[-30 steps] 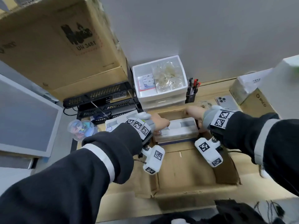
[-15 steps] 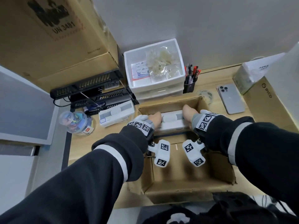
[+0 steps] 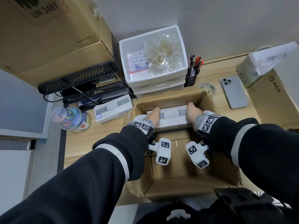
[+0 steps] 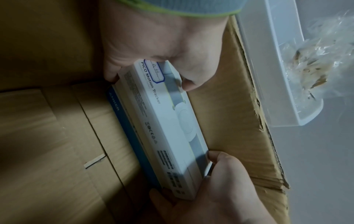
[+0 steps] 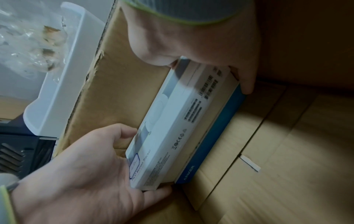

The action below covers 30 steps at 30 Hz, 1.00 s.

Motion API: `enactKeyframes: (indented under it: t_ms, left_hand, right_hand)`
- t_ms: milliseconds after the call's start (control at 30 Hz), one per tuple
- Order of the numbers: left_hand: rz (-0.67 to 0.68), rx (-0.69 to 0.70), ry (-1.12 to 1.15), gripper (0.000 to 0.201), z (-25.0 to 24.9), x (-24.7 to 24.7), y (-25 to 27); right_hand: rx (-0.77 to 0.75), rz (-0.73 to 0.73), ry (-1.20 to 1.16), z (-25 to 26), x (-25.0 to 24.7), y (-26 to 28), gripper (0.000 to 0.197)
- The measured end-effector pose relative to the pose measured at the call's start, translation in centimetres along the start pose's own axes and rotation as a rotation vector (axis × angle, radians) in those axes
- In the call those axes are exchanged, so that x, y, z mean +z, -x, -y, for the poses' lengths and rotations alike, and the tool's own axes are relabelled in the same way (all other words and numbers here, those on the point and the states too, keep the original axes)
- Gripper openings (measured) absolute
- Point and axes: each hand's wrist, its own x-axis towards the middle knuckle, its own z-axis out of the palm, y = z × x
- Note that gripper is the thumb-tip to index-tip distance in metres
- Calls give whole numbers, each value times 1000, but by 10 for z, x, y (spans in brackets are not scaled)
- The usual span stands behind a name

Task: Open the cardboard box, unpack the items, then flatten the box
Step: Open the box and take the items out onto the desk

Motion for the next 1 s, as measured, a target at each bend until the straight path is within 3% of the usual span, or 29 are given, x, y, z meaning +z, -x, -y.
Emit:
enactKeyframes:
  t_ms: [67,133,267,333,400,567,733,933,1000]
  left_hand:
    - [-20,-19,-38,68,6,4,-17]
    - [-16,-20,-31,56,10,5,-24]
    - [-32,25,19,46,1,0,2]
    - [-15,44,43,42,0,-1,4]
    - [-39,46,13,45,2,-2,-1]
    - [-23,10,13,58,10,-1,-15]
    - [-6,39,25,72,12,-4,-10]
    - [11,-36,-49,72,23,-7,-71]
    - [2,-25,-69,65,7,-14,-40]
  right_hand:
    - [-4,-23,2,-3,1,-3,87]
    - [1,-28,5,-4,1,-2,91]
    - [5,15,4,-5,-2,-2,87]
    - [6,41,-2,-5,-2,-2,97]
    - [-1,50,-17,-6,-2,-4,102]
    - [-19,41,-41,-9,-2,1,88]
    - [-3,39,-23,-15,2,-3,100]
    - [33,94,10,-13,-3,11,80]
    - [43,97,19,-6,-6,12,67]
